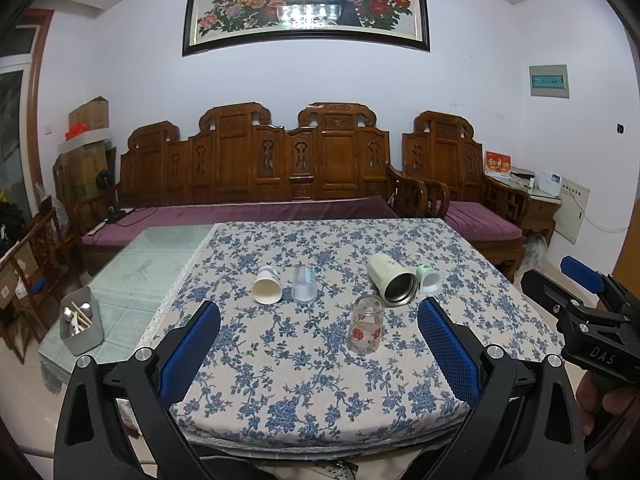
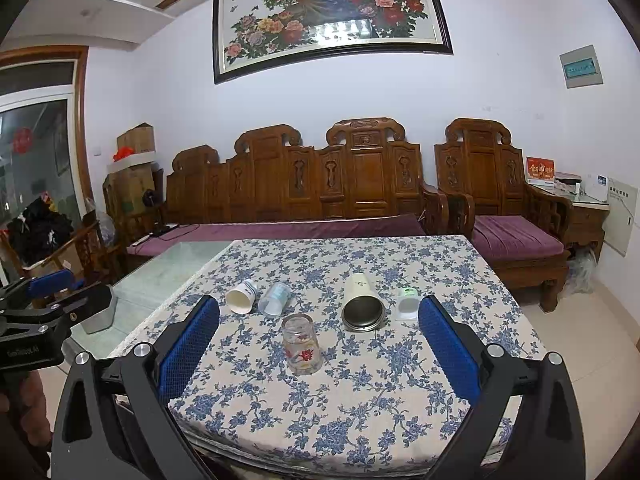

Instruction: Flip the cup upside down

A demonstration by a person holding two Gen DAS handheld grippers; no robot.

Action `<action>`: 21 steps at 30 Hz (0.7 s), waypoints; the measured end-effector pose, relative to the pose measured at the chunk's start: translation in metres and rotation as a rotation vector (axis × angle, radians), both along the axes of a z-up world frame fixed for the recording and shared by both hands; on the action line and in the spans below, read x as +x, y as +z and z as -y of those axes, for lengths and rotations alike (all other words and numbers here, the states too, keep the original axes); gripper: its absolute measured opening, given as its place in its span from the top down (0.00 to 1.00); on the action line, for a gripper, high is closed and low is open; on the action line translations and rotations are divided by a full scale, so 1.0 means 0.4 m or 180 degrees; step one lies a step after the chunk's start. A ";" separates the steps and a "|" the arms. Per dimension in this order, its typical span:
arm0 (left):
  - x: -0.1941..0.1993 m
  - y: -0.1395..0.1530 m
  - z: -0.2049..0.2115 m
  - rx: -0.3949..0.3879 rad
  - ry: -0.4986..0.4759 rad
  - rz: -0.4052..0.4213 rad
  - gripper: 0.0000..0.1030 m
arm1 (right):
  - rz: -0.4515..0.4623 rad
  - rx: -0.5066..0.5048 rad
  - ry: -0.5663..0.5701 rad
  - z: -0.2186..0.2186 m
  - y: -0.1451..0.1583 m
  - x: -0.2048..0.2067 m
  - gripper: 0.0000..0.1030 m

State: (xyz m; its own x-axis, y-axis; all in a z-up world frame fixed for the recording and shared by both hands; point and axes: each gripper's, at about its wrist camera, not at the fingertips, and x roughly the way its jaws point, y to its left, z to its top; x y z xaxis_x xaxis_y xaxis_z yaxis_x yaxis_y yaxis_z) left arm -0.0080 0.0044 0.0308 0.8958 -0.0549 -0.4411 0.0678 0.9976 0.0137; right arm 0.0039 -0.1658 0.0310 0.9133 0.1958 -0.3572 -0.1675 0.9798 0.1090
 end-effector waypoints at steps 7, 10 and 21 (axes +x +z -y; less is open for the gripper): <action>-0.003 0.005 0.002 0.0012 0.0006 0.0005 0.08 | -0.0001 0.0000 -0.0002 0.000 0.000 0.000 0.02; -0.004 0.006 0.003 0.0015 0.0009 0.0007 0.08 | -0.0001 -0.0001 0.0000 0.000 -0.001 0.000 0.02; -0.009 0.007 0.002 0.0023 0.0012 0.0019 0.08 | -0.0004 0.0003 0.0001 -0.002 -0.001 0.000 0.02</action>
